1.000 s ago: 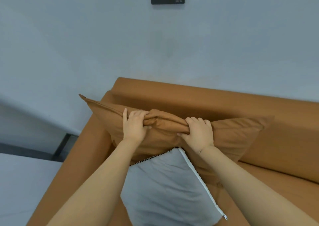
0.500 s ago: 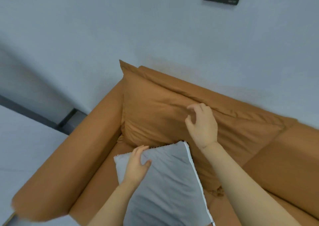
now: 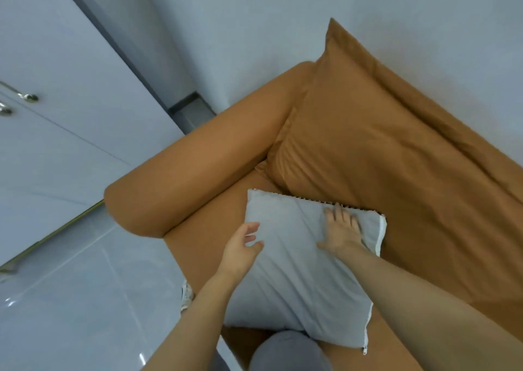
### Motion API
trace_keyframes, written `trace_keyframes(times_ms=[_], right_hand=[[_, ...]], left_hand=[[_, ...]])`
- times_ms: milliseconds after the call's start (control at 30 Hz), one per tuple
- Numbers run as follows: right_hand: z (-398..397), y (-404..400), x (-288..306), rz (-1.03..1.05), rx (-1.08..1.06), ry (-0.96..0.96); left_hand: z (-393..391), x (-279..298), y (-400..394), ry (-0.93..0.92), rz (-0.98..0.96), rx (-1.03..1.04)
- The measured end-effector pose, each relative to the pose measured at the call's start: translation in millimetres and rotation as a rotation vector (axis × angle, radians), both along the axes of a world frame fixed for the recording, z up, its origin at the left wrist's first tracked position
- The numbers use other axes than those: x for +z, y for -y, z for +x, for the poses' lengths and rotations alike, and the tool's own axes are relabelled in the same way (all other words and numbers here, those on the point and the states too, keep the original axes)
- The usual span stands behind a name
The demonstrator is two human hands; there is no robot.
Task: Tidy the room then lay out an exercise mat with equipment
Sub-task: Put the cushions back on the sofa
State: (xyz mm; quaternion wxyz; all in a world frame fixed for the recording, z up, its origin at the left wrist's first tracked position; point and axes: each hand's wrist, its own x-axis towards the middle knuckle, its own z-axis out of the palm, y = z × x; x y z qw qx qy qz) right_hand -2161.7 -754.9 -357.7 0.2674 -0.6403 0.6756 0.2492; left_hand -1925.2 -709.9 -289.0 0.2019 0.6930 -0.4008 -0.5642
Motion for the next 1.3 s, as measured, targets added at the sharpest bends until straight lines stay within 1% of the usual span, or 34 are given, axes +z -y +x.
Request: trace_keyframes(times_ms=[100,133,200,233,300,367,433,500,533,567,600,633,667,700,733,800,867,900,967,1033,1100,1133,1167,1200,1233,1267,1300], right_hand=[[5,13,-10,-0.086,0.038,-0.134],[6,23,-8,-0.065,0.059,-0.151],[8,42,3,0.103,0.045,-0.157],[9,47,10,0.192,0.006,-0.123],[16,44,23,0.28,-0.128,0.022],[28,30,41,0.216,-0.219,0.154],[38,7,59,0.09,-0.207,0.238],[49,-17,77,-0.075,-0.103,0.3],[54,-27,88,-0.146,-0.039,0.319],[60,-35,98,-0.202,0.024,0.337],[65,-38,106,-0.25,0.084,0.361],[72,-39,115,-0.295,0.143,0.394],[78,-36,123,-0.342,0.198,0.421],[85,-32,131,-0.403,0.251,0.441],[91,-27,138,-0.471,0.29,0.459],[103,-15,149,-0.576,0.325,0.489],[109,-5,157,-0.593,0.328,0.557],[111,-2,161,-0.553,0.319,0.612],[109,1,162,-0.38,0.244,0.722],[102,-1,156,-0.181,0.129,0.77],[90,-4,138,-0.233,-0.075,0.806],[82,-4,129,-0.295,-0.202,0.775],[76,-3,121,-0.316,-0.313,0.697],[69,-1,113,-0.267,-0.409,0.584],[62,0,107,-0.157,-0.497,0.485],[52,1,98,0.013,-0.605,0.434],[45,1,91,0.227,-0.753,0.468]], left_hand=[[14,0,-8,-0.023,0.032,0.061],[18,-1,-11,-0.025,0.036,0.079],[28,-2,-18,-0.031,0.042,0.112],[32,-1,-20,-0.037,0.045,0.126],[41,-1,-24,-0.047,0.05,0.155],[48,0,-26,-0.056,0.053,0.173],[52,1,-27,-0.039,0.049,0.185],[57,7,-26,0.069,-0.011,0.183],[61,13,-24,0.182,-0.059,0.124],[65,21,-22,0.346,-0.11,-0.002],[67,31,-20,0.541,-0.181,-0.186],[70,41,-18,0.724,-0.293,-0.386],[71,51,-16,0.853,-0.411,-0.561],[72,62,-14,0.917,-0.468,-0.682],[73,71,-10,0.94,-0.456,-0.749],[78,85,0,0.97,-0.395,-0.73],[84,91,9,0.999,-0.46,-0.662],[88,90,10,1.013,-0.499,-0.644],[94,83,8,1.015,-0.51,-0.631],[97,69,0,1.017,-0.521,-0.627],[97,57,-6,0.989,-0.521,-0.609],[95,53,-8,0.963,-0.513,-0.61],[92,50,-10,0.94,-0.489,-0.634],[87,50,-13,0.921,-0.449,-0.67],[85,49,-15,0.91,-0.404,-0.701],[83,48,-18,0.908,-0.355,-0.723],[83,47,-19,0.917,-0.302,-0.737]])
